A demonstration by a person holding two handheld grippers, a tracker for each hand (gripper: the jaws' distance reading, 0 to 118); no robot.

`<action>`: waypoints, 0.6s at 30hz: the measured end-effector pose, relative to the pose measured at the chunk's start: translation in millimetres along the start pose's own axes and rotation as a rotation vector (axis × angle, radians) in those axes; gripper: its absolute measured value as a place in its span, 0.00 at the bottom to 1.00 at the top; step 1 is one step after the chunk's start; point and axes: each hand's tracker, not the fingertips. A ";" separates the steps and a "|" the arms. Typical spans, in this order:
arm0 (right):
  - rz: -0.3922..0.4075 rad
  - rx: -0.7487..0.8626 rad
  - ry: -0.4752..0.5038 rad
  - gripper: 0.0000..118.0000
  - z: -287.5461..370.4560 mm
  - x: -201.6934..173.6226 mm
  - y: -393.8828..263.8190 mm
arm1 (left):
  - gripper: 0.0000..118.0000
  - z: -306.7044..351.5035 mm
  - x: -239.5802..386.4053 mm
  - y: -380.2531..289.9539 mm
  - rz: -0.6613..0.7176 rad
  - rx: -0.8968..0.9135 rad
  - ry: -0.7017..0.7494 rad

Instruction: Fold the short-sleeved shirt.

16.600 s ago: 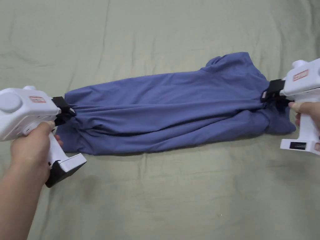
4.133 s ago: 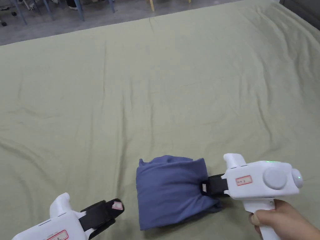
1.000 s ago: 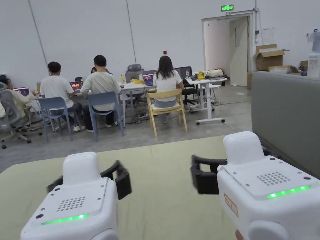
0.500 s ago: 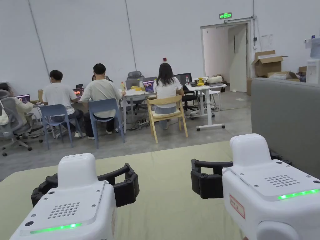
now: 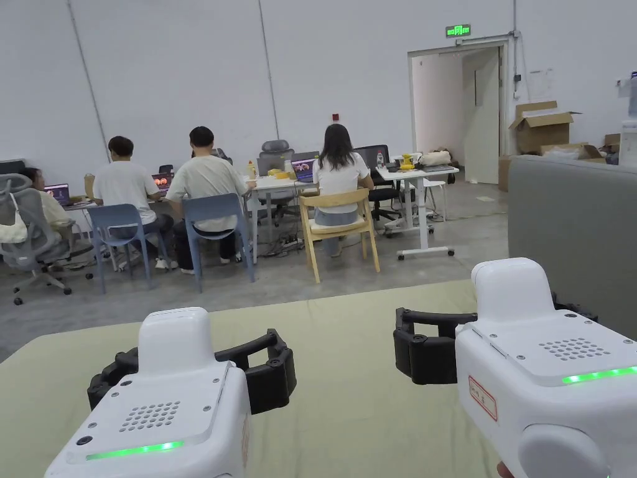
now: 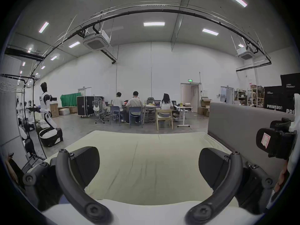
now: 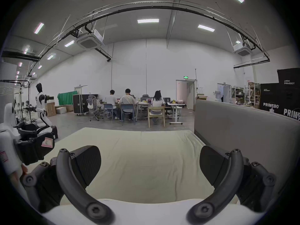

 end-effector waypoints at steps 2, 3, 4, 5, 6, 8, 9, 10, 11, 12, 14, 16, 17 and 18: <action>0.007 0.001 -0.001 1.00 0.4 -1.2 0.4 | 1.00 1.0 -1.8 1.4 0.007 0.001 -0.004; 0.006 -0.004 0.001 1.00 0.5 -1.6 1.1 | 1.00 1.3 -2.5 1.8 0.011 0.003 -0.004; -0.002 -0.011 0.005 1.00 0.7 -1.8 2.4 | 1.00 1.4 -3.2 2.2 0.014 0.004 -0.003; -0.008 -0.012 0.011 1.00 1.1 -1.8 2.8 | 1.00 1.4 -4.1 2.4 0.017 0.005 -0.002; -0.010 -0.011 0.016 1.00 1.6 -2.0 3.1 | 1.00 1.2 -4.7 2.4 0.019 0.004 0.000; -0.006 -0.007 0.015 1.00 2.0 -3.4 4.3 | 1.00 0.8 -5.6 2.9 0.022 0.000 0.000; -0.001 -0.004 0.011 1.00 2.4 -3.9 4.7 | 1.00 0.7 -5.6 2.9 0.022 -0.002 -0.001; 0.002 -0.001 0.008 1.00 2.6 -4.3 5.1 | 1.00 0.8 -5.5 2.9 0.022 -0.002 -0.002; 0.005 0.001 0.007 1.00 2.8 -4.6 5.4 | 1.00 1.0 -5.6 3.0 0.021 -0.003 -0.003; 0.006 0.003 0.006 1.00 3.0 -4.9 5.7 | 1.00 1.1 -5.6 3.1 0.021 -0.003 -0.004; 0.003 0.006 0.005 1.00 3.8 -4.9 5.7 | 1.00 2.2 -5.4 3.1 0.020 -0.001 -0.005; 0.002 0.008 0.001 1.00 4.5 -5.0 6.0 | 1.00 2.4 -5.2 3.4 0.019 -0.001 -0.007; 0.002 0.009 -0.001 1.00 4.7 -4.8 5.9 | 1.00 2.4 -5.0 3.6 0.017 -0.002 -0.008; 0.003 0.010 -0.001 1.00 4.9 -4.9 5.8 | 1.00 2.5 -4.9 3.6 0.015 -0.002 -0.009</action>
